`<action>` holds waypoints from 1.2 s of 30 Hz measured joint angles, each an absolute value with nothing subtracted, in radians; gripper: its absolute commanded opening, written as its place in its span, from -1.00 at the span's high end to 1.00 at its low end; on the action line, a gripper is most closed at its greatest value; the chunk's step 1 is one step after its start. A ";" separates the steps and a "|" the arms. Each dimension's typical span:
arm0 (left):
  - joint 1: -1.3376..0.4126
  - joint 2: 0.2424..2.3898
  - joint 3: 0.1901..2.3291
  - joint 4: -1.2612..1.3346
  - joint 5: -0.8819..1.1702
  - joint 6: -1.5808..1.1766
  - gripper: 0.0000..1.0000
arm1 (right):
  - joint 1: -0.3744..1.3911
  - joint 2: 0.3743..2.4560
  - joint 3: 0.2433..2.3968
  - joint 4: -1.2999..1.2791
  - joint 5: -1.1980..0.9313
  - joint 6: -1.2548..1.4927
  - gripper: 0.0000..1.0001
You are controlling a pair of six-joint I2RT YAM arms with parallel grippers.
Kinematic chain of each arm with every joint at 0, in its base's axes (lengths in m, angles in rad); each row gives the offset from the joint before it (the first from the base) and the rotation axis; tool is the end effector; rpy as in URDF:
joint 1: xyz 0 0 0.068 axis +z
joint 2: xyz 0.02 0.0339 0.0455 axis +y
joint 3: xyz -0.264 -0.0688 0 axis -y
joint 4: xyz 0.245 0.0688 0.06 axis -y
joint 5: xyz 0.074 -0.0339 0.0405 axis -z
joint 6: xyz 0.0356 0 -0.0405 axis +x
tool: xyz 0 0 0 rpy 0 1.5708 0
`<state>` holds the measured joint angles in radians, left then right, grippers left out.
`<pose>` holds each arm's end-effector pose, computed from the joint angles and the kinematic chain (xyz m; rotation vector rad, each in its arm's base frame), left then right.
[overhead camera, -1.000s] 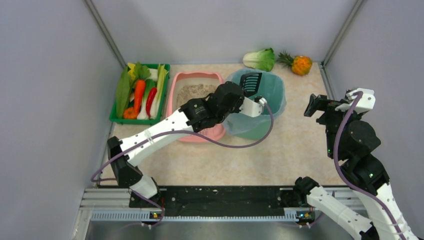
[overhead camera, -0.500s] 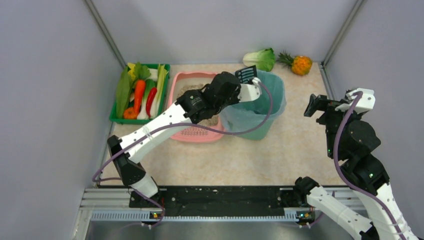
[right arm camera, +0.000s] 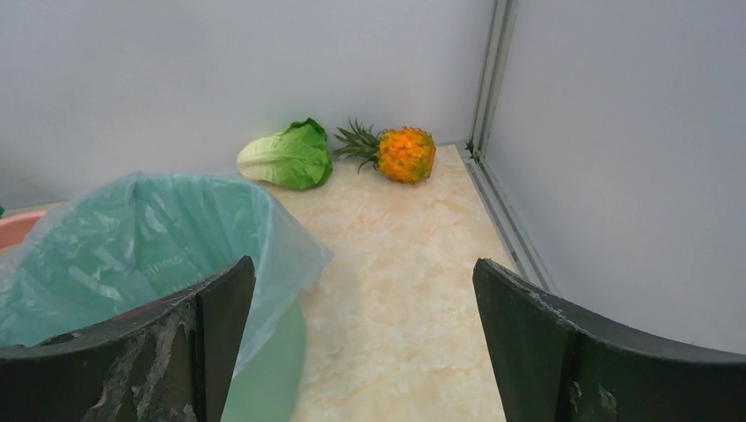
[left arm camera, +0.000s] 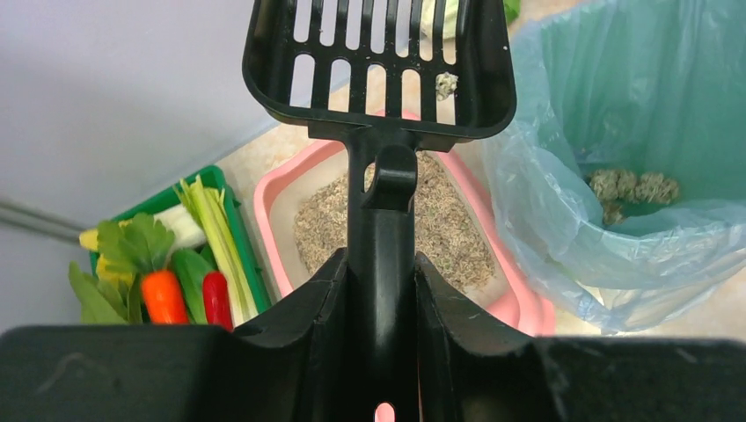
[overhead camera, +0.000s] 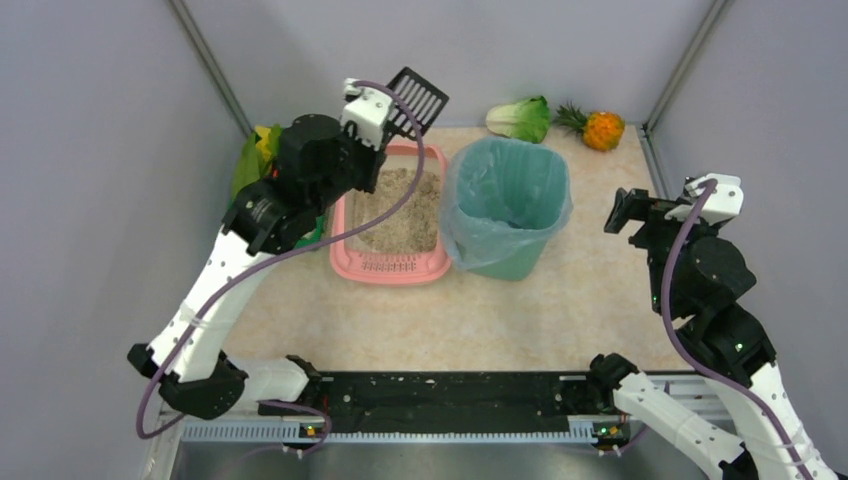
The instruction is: Clean the litter box
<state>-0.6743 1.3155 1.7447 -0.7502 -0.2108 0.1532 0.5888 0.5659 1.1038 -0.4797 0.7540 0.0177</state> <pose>0.2034 -0.1530 0.4911 0.6252 1.7809 -0.1573 0.0772 0.0223 0.4379 0.1706 1.5195 -0.0865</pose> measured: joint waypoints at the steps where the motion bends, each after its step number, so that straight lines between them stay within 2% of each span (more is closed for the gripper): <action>1: -0.662 1.295 1.742 -0.757 -0.209 0.131 1.00 | 0.589 0.570 1.104 -0.480 0.752 0.018 -0.89; 6: -0.614 1.235 1.702 -0.794 -0.233 0.015 1.00 | 0.589 0.595 1.104 -0.479 0.739 0.018 -0.89; 18: -0.529 1.253 1.533 -0.926 -0.266 -0.282 1.00 | 0.589 0.610 1.104 -0.456 0.731 0.019 -0.89; 36: -0.483 1.494 1.414 -0.986 -0.233 -0.542 1.00 | 0.589 0.609 1.099 -0.449 0.732 0.019 -0.89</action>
